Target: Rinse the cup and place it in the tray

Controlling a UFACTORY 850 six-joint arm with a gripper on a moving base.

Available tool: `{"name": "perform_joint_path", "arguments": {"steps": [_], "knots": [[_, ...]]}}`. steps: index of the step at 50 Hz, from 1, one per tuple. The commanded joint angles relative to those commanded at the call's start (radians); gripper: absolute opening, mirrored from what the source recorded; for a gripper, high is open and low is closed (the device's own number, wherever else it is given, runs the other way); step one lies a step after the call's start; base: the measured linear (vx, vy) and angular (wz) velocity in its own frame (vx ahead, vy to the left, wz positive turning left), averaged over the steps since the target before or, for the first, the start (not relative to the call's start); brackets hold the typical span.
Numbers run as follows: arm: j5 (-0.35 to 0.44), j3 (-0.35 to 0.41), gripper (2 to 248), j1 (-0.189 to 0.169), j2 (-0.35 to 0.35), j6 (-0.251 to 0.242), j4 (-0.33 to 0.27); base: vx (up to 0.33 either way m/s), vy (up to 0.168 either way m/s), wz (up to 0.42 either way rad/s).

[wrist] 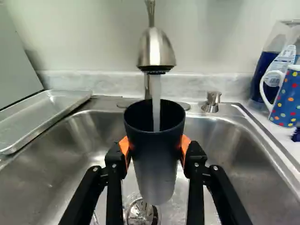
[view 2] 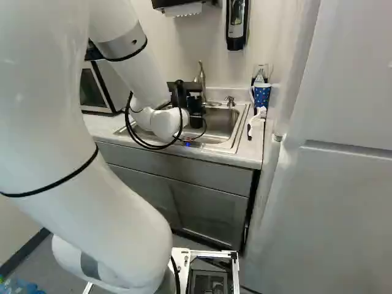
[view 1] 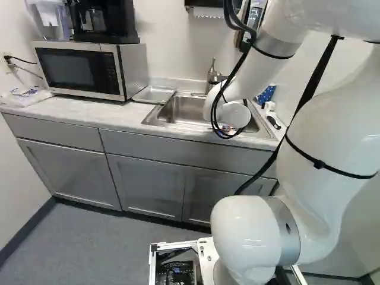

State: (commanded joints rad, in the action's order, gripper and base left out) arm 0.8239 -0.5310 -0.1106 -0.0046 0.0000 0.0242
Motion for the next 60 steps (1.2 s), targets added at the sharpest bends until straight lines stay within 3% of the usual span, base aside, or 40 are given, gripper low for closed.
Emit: {"name": "perform_joint_path", "arguments": {"steps": [60], "knots": [[0.0,0.0,123,0.0,0.0,0.0,0.0,0.0,0.0,0.0]]}}
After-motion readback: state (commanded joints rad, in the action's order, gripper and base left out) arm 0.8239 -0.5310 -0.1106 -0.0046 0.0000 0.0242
